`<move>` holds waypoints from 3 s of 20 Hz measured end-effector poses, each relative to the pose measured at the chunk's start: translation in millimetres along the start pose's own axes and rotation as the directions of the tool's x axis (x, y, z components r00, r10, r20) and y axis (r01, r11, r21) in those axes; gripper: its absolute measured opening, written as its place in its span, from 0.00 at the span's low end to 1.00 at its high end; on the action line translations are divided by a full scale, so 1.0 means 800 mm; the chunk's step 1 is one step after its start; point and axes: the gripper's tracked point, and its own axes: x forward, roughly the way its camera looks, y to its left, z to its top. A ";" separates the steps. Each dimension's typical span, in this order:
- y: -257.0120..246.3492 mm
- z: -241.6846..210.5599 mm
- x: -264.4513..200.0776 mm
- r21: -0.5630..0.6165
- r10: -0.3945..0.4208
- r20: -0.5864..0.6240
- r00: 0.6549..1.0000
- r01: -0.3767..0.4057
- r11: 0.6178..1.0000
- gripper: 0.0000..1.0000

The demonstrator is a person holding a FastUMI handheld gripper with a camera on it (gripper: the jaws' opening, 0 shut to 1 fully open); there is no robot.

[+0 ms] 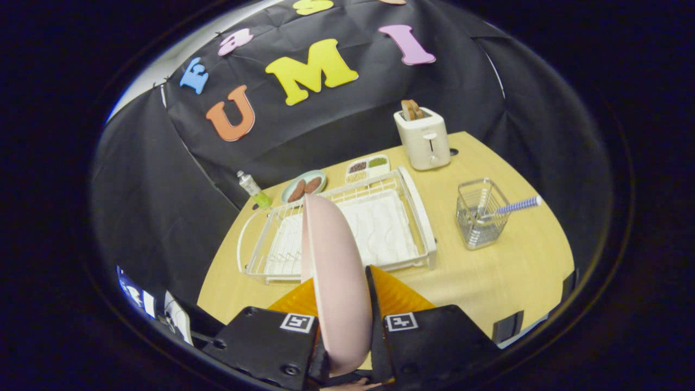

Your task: Take the plate from the dish rack, then take the spoon from the basket and place it into the plate.

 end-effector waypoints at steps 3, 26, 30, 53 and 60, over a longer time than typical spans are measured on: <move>-0.005 -0.048 0.021 0.049 0.040 -0.078 0.996 -0.036 0.998 0.34; -0.080 -0.069 0.052 0.092 0.057 0.030 0.998 -0.060 0.994 0.55; -0.118 -0.024 0.002 -0.111 -0.087 0.256 0.963 0.119 0.987 0.63; -0.288 0.143 0.012 -0.109 -0.131 0.590 0.797 0.239 0.965 0.92; -0.285 0.157 0.035 -0.082 -0.113 0.573 0.812 0.193 0.978 0.53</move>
